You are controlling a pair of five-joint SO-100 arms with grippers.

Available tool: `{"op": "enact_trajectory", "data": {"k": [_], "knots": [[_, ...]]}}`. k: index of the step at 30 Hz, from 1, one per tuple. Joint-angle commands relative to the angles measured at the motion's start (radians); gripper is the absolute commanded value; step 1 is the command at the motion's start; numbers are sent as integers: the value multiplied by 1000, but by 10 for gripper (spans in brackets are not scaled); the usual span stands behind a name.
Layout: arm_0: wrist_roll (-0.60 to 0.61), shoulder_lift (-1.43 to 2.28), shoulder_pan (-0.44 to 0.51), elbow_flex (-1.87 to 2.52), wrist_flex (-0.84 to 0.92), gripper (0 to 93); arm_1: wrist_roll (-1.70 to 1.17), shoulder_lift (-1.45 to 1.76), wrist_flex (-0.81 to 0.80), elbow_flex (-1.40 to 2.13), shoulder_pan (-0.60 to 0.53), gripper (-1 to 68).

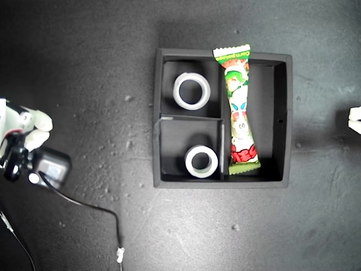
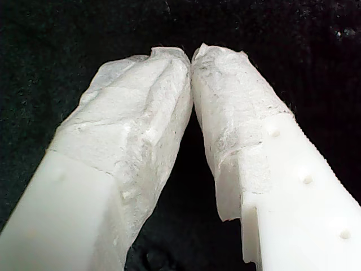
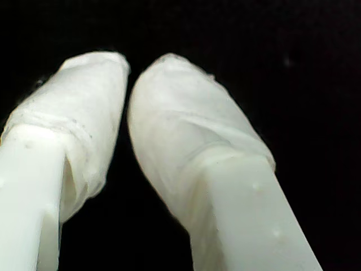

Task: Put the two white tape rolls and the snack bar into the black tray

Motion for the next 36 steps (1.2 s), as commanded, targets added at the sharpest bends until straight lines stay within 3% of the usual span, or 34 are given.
{"op": "enact_trajectory", "data": {"k": [1,6,12,16,22,28,36], "knots": [[-14,170,28,104,-12,0,-66,8,28,11,-51,-2],[25,581,6,291,117,1,-61,8,32,11,-84,0],[-21,592,14,336,115,2,-176,-3,84,11,-100,0],[117,592,0,336,120,3,-351,8,110,11,-52,0],[150,592,-9,336,129,3,-331,8,141,11,-9,0],[43,592,-9,336,201,3,-311,8,153,11,3,0],[35,592,5,336,201,3,-311,8,153,11,2,0]]}}
